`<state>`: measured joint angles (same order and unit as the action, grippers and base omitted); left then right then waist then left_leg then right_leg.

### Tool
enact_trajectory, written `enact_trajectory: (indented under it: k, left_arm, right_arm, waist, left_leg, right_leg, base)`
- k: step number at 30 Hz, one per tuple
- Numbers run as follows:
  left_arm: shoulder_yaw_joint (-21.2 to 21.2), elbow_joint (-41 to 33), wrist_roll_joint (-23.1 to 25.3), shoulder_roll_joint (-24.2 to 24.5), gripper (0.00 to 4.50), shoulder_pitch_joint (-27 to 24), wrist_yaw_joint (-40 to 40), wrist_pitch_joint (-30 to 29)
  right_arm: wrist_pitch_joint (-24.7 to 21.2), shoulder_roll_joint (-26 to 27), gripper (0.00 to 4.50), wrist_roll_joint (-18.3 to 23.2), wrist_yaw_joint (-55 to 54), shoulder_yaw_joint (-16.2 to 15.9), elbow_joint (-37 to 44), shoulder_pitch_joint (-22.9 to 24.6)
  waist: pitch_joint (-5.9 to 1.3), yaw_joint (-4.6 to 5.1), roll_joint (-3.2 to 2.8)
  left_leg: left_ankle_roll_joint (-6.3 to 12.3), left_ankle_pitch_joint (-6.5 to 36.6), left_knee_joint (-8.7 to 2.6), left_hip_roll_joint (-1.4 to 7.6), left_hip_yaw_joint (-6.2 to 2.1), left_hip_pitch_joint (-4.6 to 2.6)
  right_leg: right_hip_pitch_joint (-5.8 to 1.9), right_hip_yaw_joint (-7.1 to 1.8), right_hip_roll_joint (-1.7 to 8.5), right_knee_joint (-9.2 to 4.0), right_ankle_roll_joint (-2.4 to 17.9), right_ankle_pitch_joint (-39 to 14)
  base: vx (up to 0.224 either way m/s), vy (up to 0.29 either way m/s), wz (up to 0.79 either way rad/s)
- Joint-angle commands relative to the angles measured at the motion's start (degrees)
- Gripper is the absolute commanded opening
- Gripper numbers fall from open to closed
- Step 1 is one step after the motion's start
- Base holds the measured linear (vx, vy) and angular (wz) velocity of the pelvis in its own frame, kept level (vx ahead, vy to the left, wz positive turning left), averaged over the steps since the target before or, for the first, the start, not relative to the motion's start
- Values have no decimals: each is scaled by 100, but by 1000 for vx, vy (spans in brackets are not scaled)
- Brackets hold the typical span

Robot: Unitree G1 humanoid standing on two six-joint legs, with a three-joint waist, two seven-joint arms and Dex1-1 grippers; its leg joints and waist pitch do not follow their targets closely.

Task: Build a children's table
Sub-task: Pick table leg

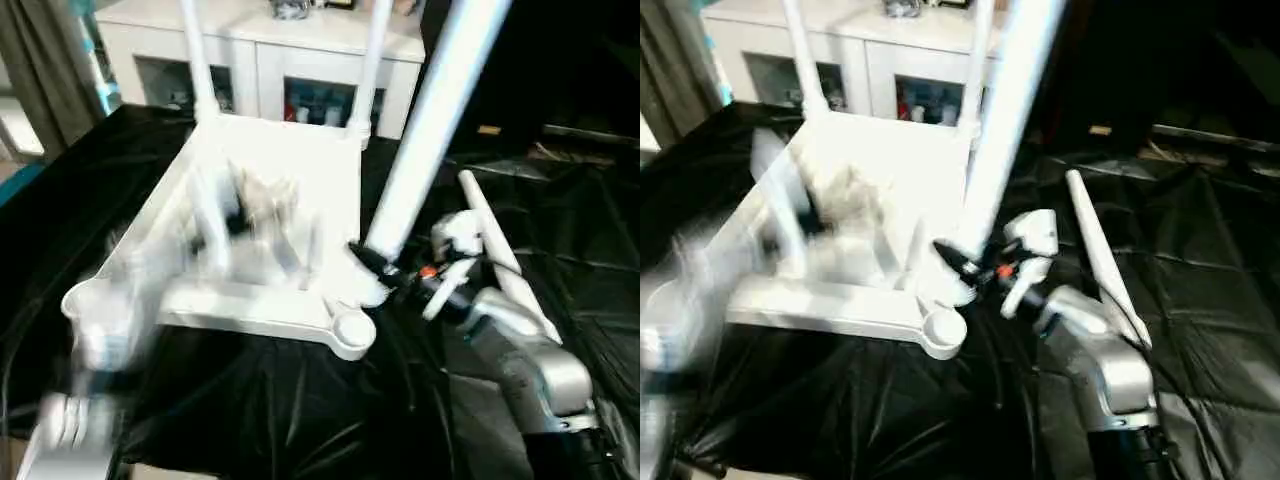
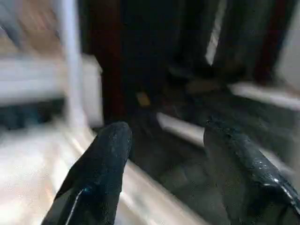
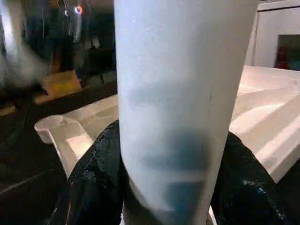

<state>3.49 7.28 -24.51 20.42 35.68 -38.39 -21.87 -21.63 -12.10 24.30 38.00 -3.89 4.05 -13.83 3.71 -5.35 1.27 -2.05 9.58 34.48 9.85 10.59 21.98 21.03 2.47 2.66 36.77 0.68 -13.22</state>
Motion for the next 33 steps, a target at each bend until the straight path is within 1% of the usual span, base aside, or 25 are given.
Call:
enact_trajectory:
  k: [1,2,3,4,5,6,7,8,9,10,11,12,13,14,15,17,19,21,23,24,25,27,29,30,33]
  left_arm:
    - [-128,110,123,-173,287,131,347,-143]
    - [-197,30,138,-283,287,220,406,-176]
    - [-250,-78,127,-409,287,286,423,-221]
    - [-254,-87,124,-416,287,288,422,-224]
    - [-375,-367,39,-638,287,337,379,-342]
    - [-438,-501,-16,-728,287,351,348,-419]
    - [-493,-611,-76,-802,287,358,325,-487]
    - [-521,-666,-118,-843,287,354,310,-516]
    - [-580,-752,-227,-897,287,361,320,-585]
    - [-580,-752,-227,-897,287,361,320,-585]
    - [-659,-849,-330,-933,287,343,272,-637]
    - [-711,-928,-384,-974,287,322,246,-683]
    - [-721,-990,-378,-1016,287,299,247,-728]
    - [-699,-972,-333,-1024,287,294,272,-730]
    - [-656,-932,-260,-1031,287,290,321,-729]
    - [-616,-903,-242,-1014,287,286,331,-720]
    - [-515,-830,-187,-866,287,236,330,-652]
    - [-483,-863,-239,-831,287,200,310,-687]
    - [-529,-994,-313,-816,287,152,275,-747]
    - [-576,-1101,-361,-845,287,124,258,-794]
    - [-585,-1121,-367,-854,287,119,258,-800]
    - [-622,-1180,-372,-927,287,98,280,-817]
    - [-628,-1157,-347,-949,287,72,304,-756]
    - [-603,-1124,-341,-943,287,60,320,-716]
    - [-461,-963,-252,-793,287,8,367,-609]
  right_arm:
    - [187,-73,190,-215,16,-126,-76,-33]
    - [218,-71,190,-284,-7,-181,-117,-38]
    - [240,-62,190,-330,-25,-220,-160,-44]
    - [242,-61,190,-333,-26,-222,-162,-45]
    - [261,-46,190,-411,-58,-278,-222,-71]
    - [260,-45,190,-444,-66,-291,-241,-85]
    - [261,-48,190,-470,-70,-301,-254,-97]
    - [264,-53,190,-480,-68,-304,-259,-104]
    - [269,-67,190,-492,-66,-311,-272,-119]
    - [269,-67,190,-492,-66,-311,-272,-119]
    - [278,-88,190,-505,-55,-319,-285,-135]
    - [290,-103,190,-518,-39,-316,-307,-152]
    - [305,-121,190,-531,-28,-319,-334,-170]
    - [312,-134,190,-535,-17,-312,-354,-187]
    - [321,-151,190,-539,-2,-301,-383,-211]
    - [329,-160,190,-552,1,-290,-408,-230]
    - [351,-175,190,-580,17,-263,-476,-268]
    - [365,-168,190,-593,13,-266,-498,-277]
    - [374,-144,190,-601,7,-297,-514,-287]
    - [377,-123,190,-601,9,-323,-515,-293]
    - [377,-119,190,-600,11,-328,-516,-294]
    - [384,-96,190,-598,13,-352,-527,-313]
    - [398,-86,190,-593,5,-346,-542,-338]
    - [408,-83,190,-588,-6,-326,-553,-355]
    - [397,-62,190,-508,-63,-181,-552,-376]
  waist:
    - [-356,-1,-63]
    - [-363,1,-61]
    - [-380,3,-67]
    - [-387,2,-63]
    - [-408,3,-65]
    - [-427,-3,-61]
    - [-434,-11,-62]
    - [-433,0,-61]
    - [-430,0,-57]
    - [-424,11,-43]
    - [-419,11,-35]
    - [-409,17,-43]
    - [-397,28,-27]
    - [-397,28,-27]
    - [-385,28,-33]
    - [-377,31,-35]
    - [-373,36,-37]
    - [-380,34,-42]
    - [-392,33,-44]
    - [-395,34,28]
    - [-393,18,-12]
    - [-393,17,-16]
    - [-389,17,-9]
    - [-388,20,-18]
    - [-386,26,-20]
  left_leg:
    - [-330,1524,-434,346,-186,-163]
    - [-300,1404,-427,348,-190,-142]
    - [-263,1254,-419,352,-183,-136]
    - [-245,1183,-413,355,-181,-126]
    - [-204,1039,-398,360,-172,-122]
    - [-148,857,-389,367,-177,-106]
    - [-107,777,-376,362,-173,-101]
    - [-51,706,-372,356,-171,-82]
    - [8,708,-365,349,-168,-90]
    - [25,732,-364,343,-161,-86]
    - [28,776,-366,345,-162,-87]
    - [27,839,-367,344,-159,-97]
    - [11,929,-371,350,-150,-106]
    - [11,929,-371,350,-150,-106]
    - [-16,1028,-377,353,-154,-115]
    - [-61,1088,-386,355,-159,-120]
    - [-99,1167,-393,354,-163,-129]
    - [-131,1136,-396,351,-166,-126]
    - [-129,1071,-392,356,-167,-123]
    - [-106,1035,-396,362,-161,-120]
    - [-73,974,-396,365,-164,-116]
    - [-43,933,-391,365,-158,-118]
    - [-35,945,-393,360,-155,-110]
    - [-38,948,-390,358,-155,-110]
    - [-62,1007,-394,357,-155,-118]
  right_leg:
    - [-132,-310,590,-536,974,-1210]
    - [-151,-311,598,-530,962,-1153]
    - [-152,-310,592,-515,978,-985]
    - [-160,-308,592,-506,1001,-871]
    - [-168,-307,587,-477,1060,-596]
    - [-189,-293,583,-443,1146,-266]
    - [-188,-291,579,-434,1183,-109]
    - [-205,-286,574,-411,1237,101]
    - [-202,-284,560,-416,1255,168]
    - [-206,-285,557,-417,1259,150]
    - [-217,-285,569,-431,1250,31]
    - [-203,-287,557,-445,1233,-112]
    - [-196,-291,558,-471,1221,-279]
    - [-196,-291,558,-471,1221,-279]
    - [-184,-293,560,-497,1183,-543]
    - [-176,-295,553,-509,1117,-710]
    - [-166,-299,559,-521,1066,-854]
    - [-167,-298,550,-515,1031,-830]
    - [-170,-297,551,-496,1059,-667]
    - [-178,-293,548,-491,1069,-603]
    - [-172,-293,561,-474,1105,-530]
    - [-167,-292,556,-468,1130,-424]
    - [-177,-293,563,-478,1122,-449]
    - [-178,-296,565,-481,1114,-468]
    - [-171,-298,561,-493,1071,-573]
  base:
    - [0,0,0]
    - [0,0,0]
    - [0,0,0]
    - [0,0,0]
    - [0,0,0]
    - [0,0,0]
    - [0,0,0]
    - [0,0,0]
    - [0,0,0]
    - [0,0,0]
    - [0,0,0]
    - [0,0,0]
    - [0,0,0]
    - [0,0,0]
    - [0,0,0]
    - [0,0,0]
    - [0,0,0]
    - [0,0,0]
    - [0,0,0]
    - [0,0,0]
    - [0,0,0]
    - [0,0,0]
    - [0,0,0]
    - [0,0,0]
    - [0,0,0]
